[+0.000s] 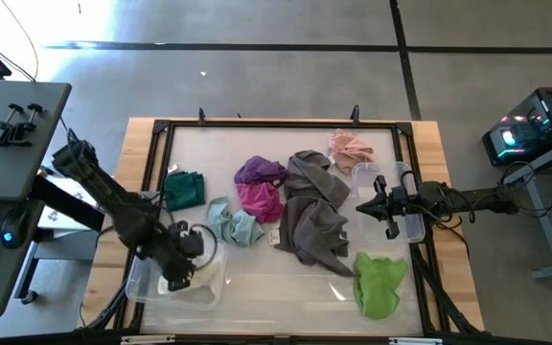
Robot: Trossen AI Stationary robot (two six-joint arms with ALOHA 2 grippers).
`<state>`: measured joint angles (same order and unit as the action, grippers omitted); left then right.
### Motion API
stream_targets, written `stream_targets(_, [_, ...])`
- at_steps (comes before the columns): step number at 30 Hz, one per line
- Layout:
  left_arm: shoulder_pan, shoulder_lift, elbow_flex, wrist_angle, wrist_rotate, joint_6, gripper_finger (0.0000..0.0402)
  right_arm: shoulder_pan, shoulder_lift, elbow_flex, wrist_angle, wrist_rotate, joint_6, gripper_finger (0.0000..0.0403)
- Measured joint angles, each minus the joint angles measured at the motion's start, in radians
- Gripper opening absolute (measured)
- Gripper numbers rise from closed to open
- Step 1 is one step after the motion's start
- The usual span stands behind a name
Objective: Sort microfiber towel by color & place in baskets
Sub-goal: Put the white microfiber towel into the bottom transparent bin, then adjust the bottom transparent bin
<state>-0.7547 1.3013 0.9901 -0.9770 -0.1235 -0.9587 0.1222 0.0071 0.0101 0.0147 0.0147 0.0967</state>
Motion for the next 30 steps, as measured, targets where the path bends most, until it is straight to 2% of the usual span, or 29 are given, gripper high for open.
stream_targets(3, [-0.006,0.081,0.0,-0.004,0.059,-0.01,0.0104,0.0,0.0,0.0,0.0,0.0,0.0,0.0])
stream_targets(8, [-0.023,0.176,0.004,-0.018,0.096,-0.029,0.0094,0.0,0.0,0.0,0.0,0.0,0.0,0.0])
stream_targets(11, [-0.025,0.191,-0.002,0.014,0.176,-0.059,0.0088,0.0,0.0,0.0,0.0,0.0,0.0,0.0])
stream_targets(14, [-0.025,0.154,0.012,0.001,0.196,-0.087,0.0083,0.0,0.0,0.0,0.0,0.0,0.0,0.0])
stream_targets(18, [-0.025,0.102,0.058,-0.005,0.119,-0.114,0.0073,0.0,0.0,0.0,0.0,0.0,0.0,0.0])
stream_targets(23, [-0.037,0.065,0.13,0.004,-0.039,-0.071,0.0058,0.0,0.0,0.0,0.0,0.0,0.0,0.0])
stream_targets(27, [-0.039,0.06,0.169,0.031,-0.133,0.094,0.0051,0.0,0.0,0.0,0.0,0.0,0.0,0.0])
stream_targets(30, [-0.038,0.06,0.171,0.07,-0.179,0.324,0.0055,0.0,0.0,0.0,0.0,0.0,0.0,0.0])
